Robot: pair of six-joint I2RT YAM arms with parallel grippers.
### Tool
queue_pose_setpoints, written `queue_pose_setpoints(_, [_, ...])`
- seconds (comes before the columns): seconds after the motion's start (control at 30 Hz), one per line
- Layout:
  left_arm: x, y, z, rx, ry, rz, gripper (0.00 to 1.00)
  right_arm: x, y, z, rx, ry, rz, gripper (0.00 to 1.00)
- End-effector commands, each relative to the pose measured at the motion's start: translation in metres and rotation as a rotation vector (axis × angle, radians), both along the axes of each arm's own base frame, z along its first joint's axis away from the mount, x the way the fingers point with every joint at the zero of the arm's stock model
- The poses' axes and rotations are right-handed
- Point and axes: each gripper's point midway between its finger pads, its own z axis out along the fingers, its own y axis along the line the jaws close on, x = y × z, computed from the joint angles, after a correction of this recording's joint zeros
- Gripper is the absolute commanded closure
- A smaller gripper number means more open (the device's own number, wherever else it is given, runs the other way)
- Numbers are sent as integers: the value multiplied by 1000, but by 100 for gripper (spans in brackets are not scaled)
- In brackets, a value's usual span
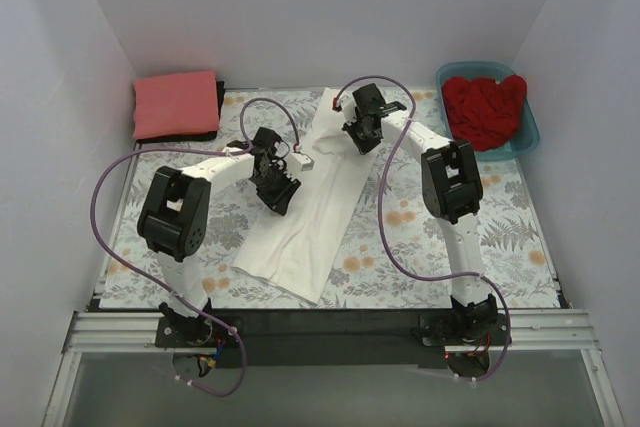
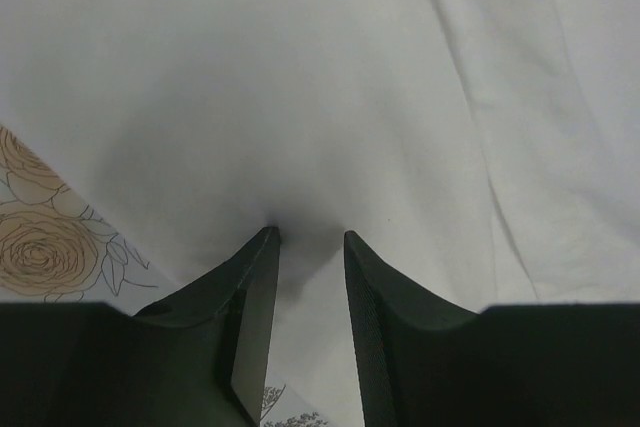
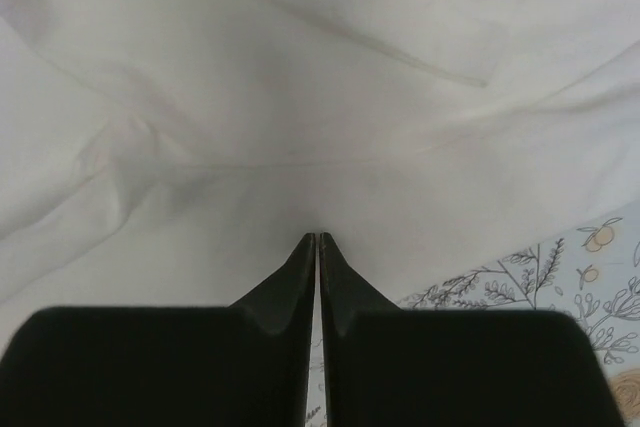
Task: Fold and stack the t-shirts
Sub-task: Fold the tshirt
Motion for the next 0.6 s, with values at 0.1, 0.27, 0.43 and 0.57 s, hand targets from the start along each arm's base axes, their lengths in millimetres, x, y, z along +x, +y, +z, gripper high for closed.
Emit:
queue_pose_setpoints(0.1, [-36,-13,-9,10,48,-61,69,33,-11,-14,-68,-57,-40,92])
queue_pose_setpoints(0.27, [-71,-43,-15,-40,136,-82,70,53,-9,-28,-99,-88,-38,92])
queue_pose_setpoints(0.43, [-74,-68,-19,-87,206,-60,70,78,-2,-26,-101,-151,-40,91])
queue_pose_setpoints(0.57, [-60,-79,-22,-88,217,-32,70,91,-3,-26,-117,-193,-53,90])
